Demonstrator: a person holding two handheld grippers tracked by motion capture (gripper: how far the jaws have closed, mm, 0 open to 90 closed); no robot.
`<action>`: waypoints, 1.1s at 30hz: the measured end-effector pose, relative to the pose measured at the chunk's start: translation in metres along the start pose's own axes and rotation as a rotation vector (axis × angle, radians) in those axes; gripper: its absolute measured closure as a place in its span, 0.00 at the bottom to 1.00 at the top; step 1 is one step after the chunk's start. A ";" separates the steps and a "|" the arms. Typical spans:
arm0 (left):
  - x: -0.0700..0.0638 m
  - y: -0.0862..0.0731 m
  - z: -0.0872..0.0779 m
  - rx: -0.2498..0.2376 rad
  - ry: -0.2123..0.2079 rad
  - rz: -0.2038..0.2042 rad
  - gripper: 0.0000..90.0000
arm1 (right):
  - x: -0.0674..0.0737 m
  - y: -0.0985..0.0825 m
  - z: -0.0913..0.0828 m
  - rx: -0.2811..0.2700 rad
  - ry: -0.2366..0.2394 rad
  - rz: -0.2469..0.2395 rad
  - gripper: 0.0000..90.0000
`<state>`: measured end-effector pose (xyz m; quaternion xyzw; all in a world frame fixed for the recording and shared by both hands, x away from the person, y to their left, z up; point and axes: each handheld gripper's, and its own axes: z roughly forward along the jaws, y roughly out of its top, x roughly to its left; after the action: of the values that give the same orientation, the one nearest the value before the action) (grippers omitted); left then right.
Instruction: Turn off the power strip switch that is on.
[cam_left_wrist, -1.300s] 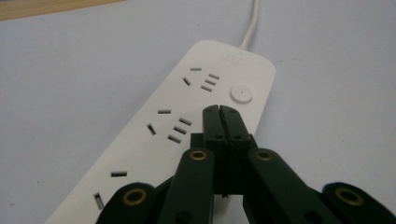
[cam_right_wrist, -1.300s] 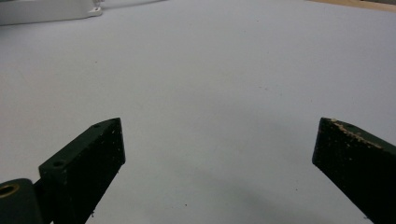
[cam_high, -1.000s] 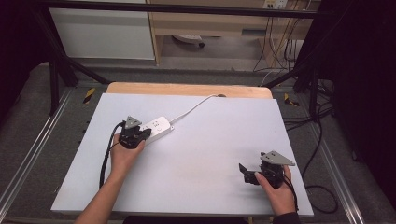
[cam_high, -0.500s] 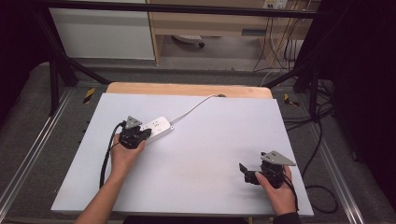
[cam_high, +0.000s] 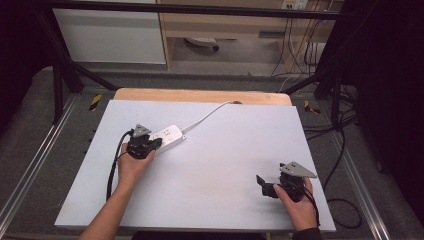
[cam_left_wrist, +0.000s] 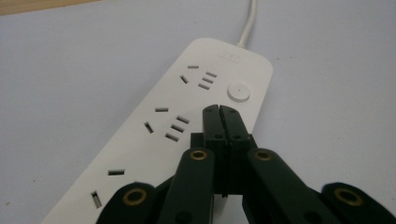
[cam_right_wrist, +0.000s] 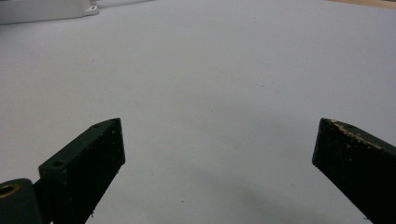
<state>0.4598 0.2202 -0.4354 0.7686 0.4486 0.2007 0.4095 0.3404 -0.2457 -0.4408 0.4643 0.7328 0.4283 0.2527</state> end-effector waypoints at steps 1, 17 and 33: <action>0.000 0.000 0.000 0.000 0.000 0.000 1.00 | 0.000 0.000 0.000 0.000 0.000 0.000 0.03; 0.000 0.000 0.000 0.003 0.001 -0.005 1.00 | 0.000 0.000 -0.001 -0.005 -0.002 0.002 0.03; -0.001 -0.001 0.000 0.005 0.009 0.010 1.00 | 0.000 0.000 -0.001 -0.006 -0.002 0.006 0.03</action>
<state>0.4592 0.2191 -0.4360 0.7708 0.4472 0.2053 0.4045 0.3395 -0.2464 -0.4400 0.4662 0.7300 0.4307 0.2535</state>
